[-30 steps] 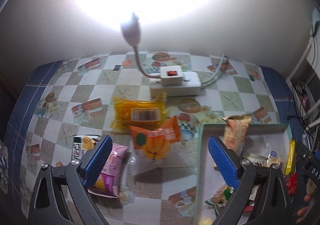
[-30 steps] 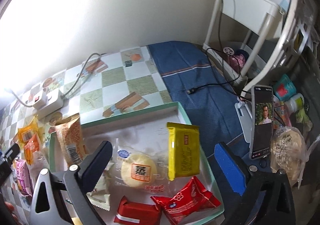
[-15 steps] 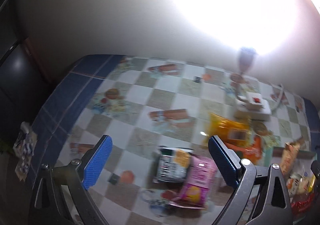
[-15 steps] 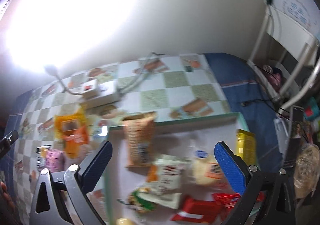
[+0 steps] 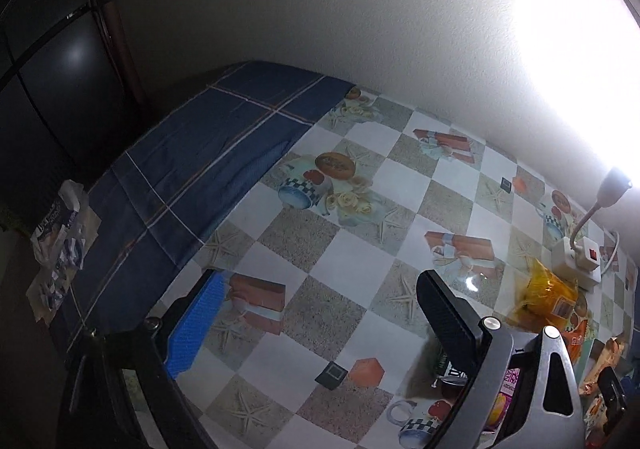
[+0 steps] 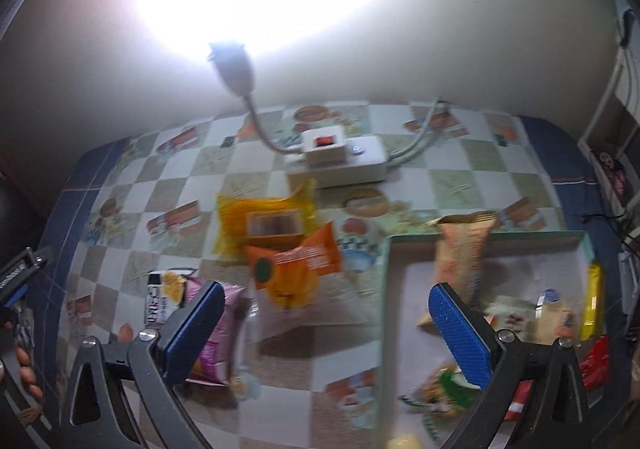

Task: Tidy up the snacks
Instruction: 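Move both open tools back toward the remaining snacks, then grasp the green cracker pack with the left tool while the right grasps the pink roll bag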

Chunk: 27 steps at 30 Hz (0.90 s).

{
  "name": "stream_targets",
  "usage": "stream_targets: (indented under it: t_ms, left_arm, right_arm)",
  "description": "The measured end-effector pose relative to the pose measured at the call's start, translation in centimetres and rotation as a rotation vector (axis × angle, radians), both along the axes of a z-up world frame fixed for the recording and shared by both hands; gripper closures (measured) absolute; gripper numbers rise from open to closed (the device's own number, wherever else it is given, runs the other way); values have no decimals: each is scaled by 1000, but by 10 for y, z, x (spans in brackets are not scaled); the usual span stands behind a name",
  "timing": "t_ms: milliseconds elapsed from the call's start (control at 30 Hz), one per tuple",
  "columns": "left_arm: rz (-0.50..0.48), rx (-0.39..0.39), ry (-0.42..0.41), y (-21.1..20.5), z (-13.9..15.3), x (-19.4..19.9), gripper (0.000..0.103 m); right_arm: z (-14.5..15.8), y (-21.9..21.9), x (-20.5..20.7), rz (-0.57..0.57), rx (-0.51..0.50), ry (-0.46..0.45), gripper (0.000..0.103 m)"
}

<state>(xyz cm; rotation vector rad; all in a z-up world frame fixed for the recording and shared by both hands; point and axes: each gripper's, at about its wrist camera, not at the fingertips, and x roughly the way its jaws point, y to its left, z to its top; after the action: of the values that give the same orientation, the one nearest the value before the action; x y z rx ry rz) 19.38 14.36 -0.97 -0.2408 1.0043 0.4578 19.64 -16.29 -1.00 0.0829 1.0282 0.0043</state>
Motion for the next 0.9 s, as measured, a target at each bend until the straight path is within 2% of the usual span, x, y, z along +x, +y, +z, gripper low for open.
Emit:
stream_targets:
  t_ms: [133, 367, 533, 900]
  left_arm:
    - [-42, -46, 62, -4, -28, 10, 6]
    - [-108, -108, 110, -21, -57, 23, 6]
    - [-141, -133, 122, -30, -66, 28, 6]
    - [-160, -181, 98, -37, -64, 29, 6]
  right_arm:
    - [-18, 28, 2, 30, 9, 40, 0]
    - [-49, 59, 5, 56, 14, 97, 0]
    - [-69, 70, 7, 58, 37, 140, 0]
    - [-88, 77, 8, 67, -22, 168, 0]
